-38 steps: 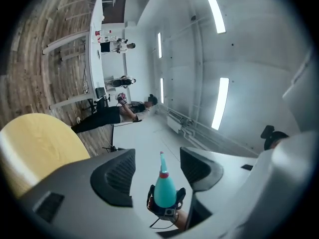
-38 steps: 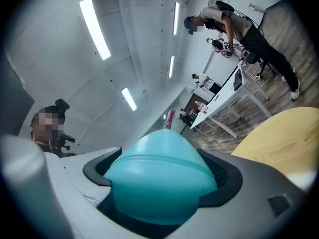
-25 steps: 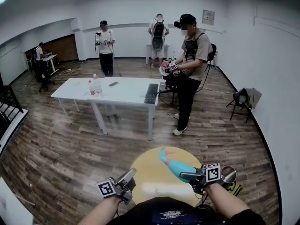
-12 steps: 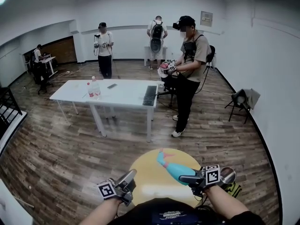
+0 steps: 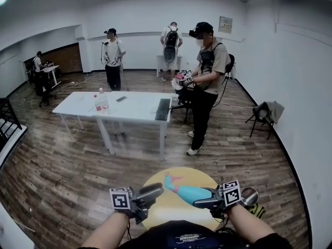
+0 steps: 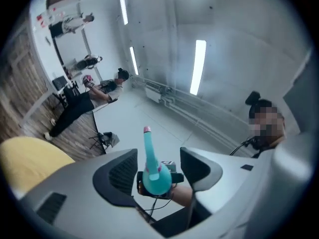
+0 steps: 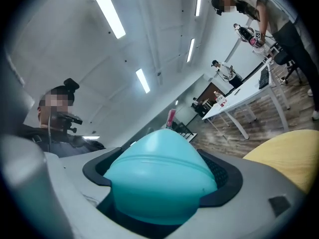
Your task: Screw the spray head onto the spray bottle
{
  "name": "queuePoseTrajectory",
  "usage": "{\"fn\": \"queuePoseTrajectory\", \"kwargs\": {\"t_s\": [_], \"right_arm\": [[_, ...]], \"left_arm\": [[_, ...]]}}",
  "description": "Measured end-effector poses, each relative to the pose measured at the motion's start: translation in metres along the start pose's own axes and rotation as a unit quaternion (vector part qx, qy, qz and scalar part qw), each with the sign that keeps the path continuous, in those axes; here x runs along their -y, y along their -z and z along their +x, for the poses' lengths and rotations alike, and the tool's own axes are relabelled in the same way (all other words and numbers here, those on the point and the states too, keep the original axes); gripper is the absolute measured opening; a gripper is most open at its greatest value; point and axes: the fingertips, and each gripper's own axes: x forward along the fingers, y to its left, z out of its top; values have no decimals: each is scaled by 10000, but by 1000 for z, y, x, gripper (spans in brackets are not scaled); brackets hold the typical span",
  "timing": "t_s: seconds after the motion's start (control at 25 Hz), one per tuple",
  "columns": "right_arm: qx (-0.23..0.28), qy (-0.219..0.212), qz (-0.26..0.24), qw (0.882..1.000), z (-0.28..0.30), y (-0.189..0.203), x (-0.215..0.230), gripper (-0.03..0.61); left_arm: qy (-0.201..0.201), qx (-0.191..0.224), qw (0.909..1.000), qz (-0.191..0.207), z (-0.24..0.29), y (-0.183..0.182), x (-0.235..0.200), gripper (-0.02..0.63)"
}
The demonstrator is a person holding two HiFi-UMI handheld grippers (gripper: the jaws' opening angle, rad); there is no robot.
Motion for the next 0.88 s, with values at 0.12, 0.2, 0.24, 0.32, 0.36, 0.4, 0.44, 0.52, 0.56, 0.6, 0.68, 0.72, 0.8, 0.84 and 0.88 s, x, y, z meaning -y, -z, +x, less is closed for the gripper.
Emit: {"fn": "queuePoseTrajectory", "kwargs": {"t_s": [0.12, 0.2, 0.24, 0.32, 0.36, 0.4, 0.44, 0.52, 0.56, 0.6, 0.68, 0.72, 0.8, 0.84, 0.88], "right_arm": [[-309, 72, -61, 9995, 2, 14, -5, 485], [-684, 18, -180, 9975, 14, 29, -14, 485], [-858, -28, -236, 9960, 21, 35, -18, 485], [-1102, -96, -317, 9934, 31, 45, -23, 486], [-1139, -110, -329, 9929, 32, 47, -23, 486], [-1106, -118, -308, 9933, 32, 47, -22, 488], [-1015, -119, -266, 9944, 31, 44, -21, 488], [-759, -23, -214, 9969, 27, 33, -18, 488], [-624, 102, -220, 9978, 23, 27, -13, 488], [-475, 265, -227, 9983, 16, 20, -7, 485], [-62, 611, -157, 9980, -6, 6, 10, 485], [228, 764, -55, 9968, -20, 0, 18, 485], [992, 965, 314, 9899, -50, -13, 35, 454], [1430, 987, 553, 9832, -64, -19, 41, 417], [1833, 969, 743, 9754, -76, -24, 45, 380]], "left_arm": [[18, -63, 9998, -160, 5, 7, 2, 284], [-54, -409, 9991, -17, 14, 22, 4, 270], [-67, -622, 9980, 102, 19, 31, 4, 255], [-116, -975, 9945, 357, 26, 46, 3, 121], [-131, -1051, 9936, 398, 28, 50, 2, 51], [-119, -1068, 9936, 358, 27, 52, 1, 46], [-91, -1047, 9941, 267, 25, 54, 1, 44], [-35, -871, 9962, 34, 19, 50, 4, 44], [-25, -678, 9976, -114, 14, 44, 4, 43], [-37, -406, 9988, -279, 7, 34, 2, 43], [-91, 282, 9979, -583, -13, 9, -7, 43], [-108, 633, 9955, -692, -25, -3, -10, 43], [-171, 1211, 9890, -826, -47, -22, -15, 43], [-230, 1413, 9858, -878, -56, -28, -18, 43], [-297, 1549, 9831, -927, -63, -31, -22, 43]]}}
